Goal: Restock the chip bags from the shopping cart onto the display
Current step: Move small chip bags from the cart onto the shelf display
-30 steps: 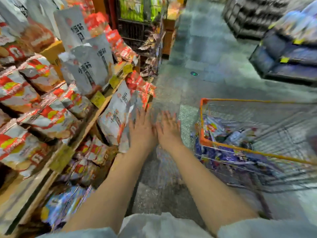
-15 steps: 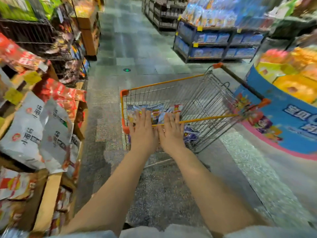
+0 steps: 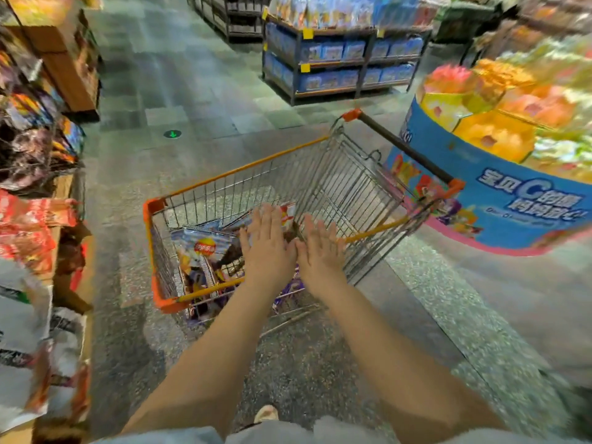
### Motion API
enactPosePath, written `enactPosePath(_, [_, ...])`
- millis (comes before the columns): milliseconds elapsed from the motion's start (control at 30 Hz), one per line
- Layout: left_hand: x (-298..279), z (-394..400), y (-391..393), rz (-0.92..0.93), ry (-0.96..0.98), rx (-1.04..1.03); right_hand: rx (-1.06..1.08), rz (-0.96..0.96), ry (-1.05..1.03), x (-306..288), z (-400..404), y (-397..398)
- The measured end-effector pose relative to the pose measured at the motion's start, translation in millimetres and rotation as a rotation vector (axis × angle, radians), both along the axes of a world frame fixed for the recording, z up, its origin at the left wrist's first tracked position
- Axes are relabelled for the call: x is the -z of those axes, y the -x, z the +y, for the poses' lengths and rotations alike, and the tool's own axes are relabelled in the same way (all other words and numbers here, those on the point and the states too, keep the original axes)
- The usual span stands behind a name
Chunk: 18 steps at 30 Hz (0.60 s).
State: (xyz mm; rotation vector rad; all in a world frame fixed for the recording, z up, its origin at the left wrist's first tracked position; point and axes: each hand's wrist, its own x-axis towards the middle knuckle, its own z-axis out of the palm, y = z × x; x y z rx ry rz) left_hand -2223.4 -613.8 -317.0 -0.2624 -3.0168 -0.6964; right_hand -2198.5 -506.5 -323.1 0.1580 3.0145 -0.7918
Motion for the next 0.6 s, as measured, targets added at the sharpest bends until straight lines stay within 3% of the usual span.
enactPosePath(200, [18.2, 41.9, 79.5, -0.003, -0.07, 0.083, 0.031, -0.049, -0.082, 6.4, 46.1, 81.5])
enactPosePath(333, [41.6, 53.9, 116.6, -0.011, 0.004, 0.099, -0.023, -0.091, -0.067, 27.9, 62.8, 114.2])
enactPosePath(600, [92.4, 101.1, 204.7, -0.264, 0.052, 0.031, -0.187, -0.271, -0.162, 85.9, 127.9, 219.4])
